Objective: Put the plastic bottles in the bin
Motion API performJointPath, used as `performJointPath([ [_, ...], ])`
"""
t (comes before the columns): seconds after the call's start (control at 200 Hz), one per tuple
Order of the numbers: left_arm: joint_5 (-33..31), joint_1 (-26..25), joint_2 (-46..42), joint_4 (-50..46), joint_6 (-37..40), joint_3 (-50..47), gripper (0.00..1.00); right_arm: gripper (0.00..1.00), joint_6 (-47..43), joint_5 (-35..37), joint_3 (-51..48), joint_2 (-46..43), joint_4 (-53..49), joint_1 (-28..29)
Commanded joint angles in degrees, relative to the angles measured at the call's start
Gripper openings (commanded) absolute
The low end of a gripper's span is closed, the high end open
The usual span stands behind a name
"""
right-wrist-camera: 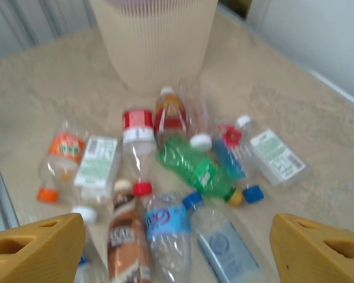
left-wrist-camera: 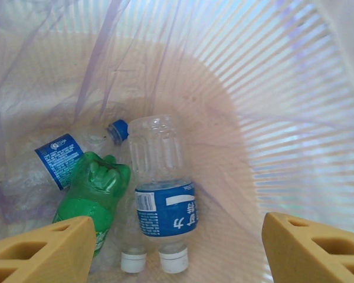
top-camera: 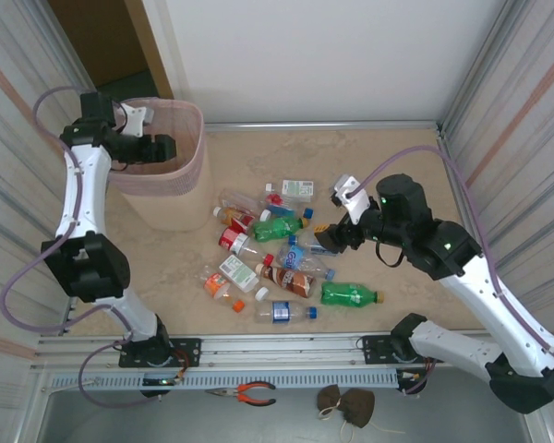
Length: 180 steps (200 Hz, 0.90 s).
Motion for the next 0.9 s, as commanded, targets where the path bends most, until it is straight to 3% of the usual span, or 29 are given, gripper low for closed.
performJointPath([
  [0.0, 2.7, 0.1, -3.5, -0.2, -1.5, 1.4, 0.74, 0.79, -9.1, -0.1, -2.1, 1.4, -7.9, 0.9],
  [0.391, 6.0, 0.1, -12.2, 3.8, -5.3, -0.9, 0.75, 0.78, -18.2, 10.3, -12.3, 10.0, -10.9, 9.0],
  [0.616, 7.5, 0.1, -15.9, 6.4, -6.8, -2.3, 0.76, 0.77, -19.9, 13.0, -15.9, 14.9, -11.4, 13.1],
  [0.897, 7.7, 0.2, -17.5, 7.9, -7.2, -4.7, 0.77, 0.78, -20.3, 13.4, -20.9, 18.5, -9.5, 13.9],
])
